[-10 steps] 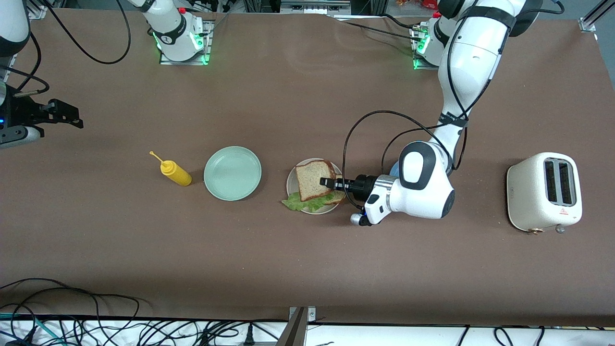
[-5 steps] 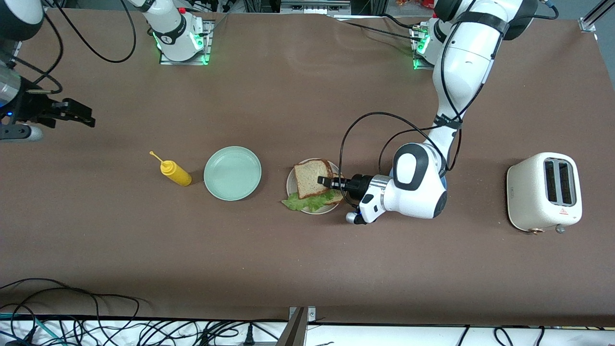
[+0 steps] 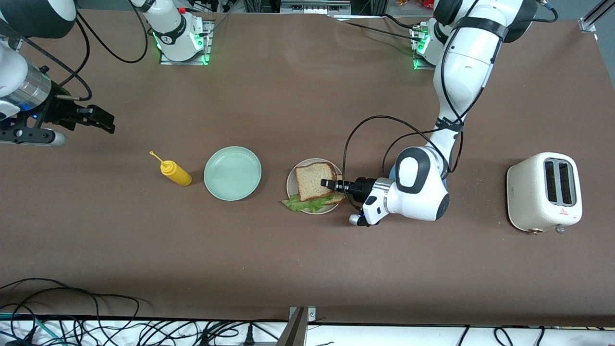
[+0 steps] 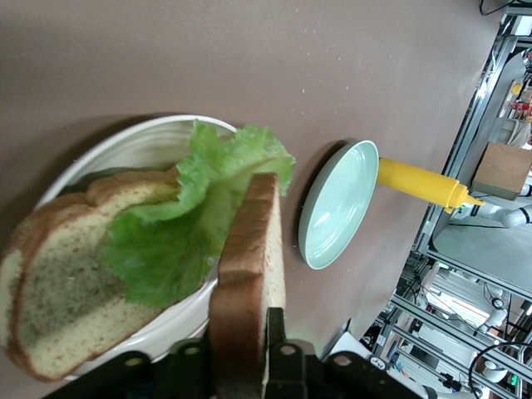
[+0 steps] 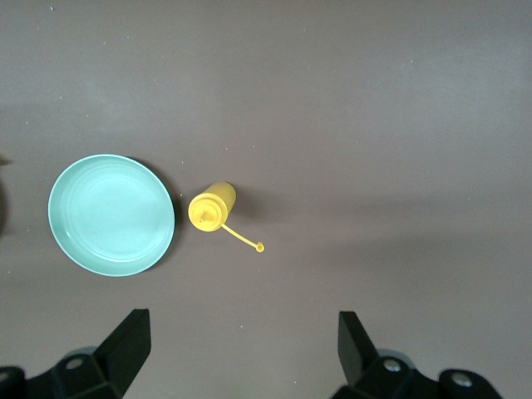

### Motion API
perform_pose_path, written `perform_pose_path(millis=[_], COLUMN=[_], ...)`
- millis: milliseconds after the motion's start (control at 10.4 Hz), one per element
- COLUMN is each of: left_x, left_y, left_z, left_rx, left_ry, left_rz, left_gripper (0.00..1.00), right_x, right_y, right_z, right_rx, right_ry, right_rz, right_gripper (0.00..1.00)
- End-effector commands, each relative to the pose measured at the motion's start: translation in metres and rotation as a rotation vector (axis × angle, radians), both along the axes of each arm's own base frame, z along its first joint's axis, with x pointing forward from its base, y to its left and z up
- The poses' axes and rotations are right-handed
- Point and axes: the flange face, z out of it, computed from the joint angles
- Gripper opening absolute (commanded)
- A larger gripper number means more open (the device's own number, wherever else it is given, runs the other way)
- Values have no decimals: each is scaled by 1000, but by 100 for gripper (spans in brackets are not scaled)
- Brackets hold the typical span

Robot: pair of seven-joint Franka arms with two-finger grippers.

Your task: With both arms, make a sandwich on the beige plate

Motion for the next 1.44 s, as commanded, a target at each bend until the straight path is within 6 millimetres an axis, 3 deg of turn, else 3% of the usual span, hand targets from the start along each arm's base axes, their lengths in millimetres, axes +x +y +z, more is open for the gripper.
perform_pose_path(millis=[0, 385, 674, 866, 1059, 1348], left_x=[4, 10, 15, 24, 30, 39], left_y=[6, 20, 27, 42, 55, 74], left_z=[-2, -1, 3, 6, 10, 20], left_rx=[12, 28, 36, 55, 73, 126], left_ry=[-31, -35, -39, -54, -66, -49], left_rz=[-16, 1, 19, 39, 55, 113], left_gripper=[83, 92, 93, 96, 100, 100], right_x=[1, 1, -6, -6, -8, -2], right_y=[-5, -9, 3, 0, 6, -18], right_z=[0, 4, -2, -9, -2, 12], right_rx=[-16, -18, -15, -5, -1, 37], right_ry=[-4, -18, 34, 55, 43, 15], right_rz=[-19, -22, -9, -20, -10, -43], right_gripper=[100, 100, 100, 100, 100, 100])
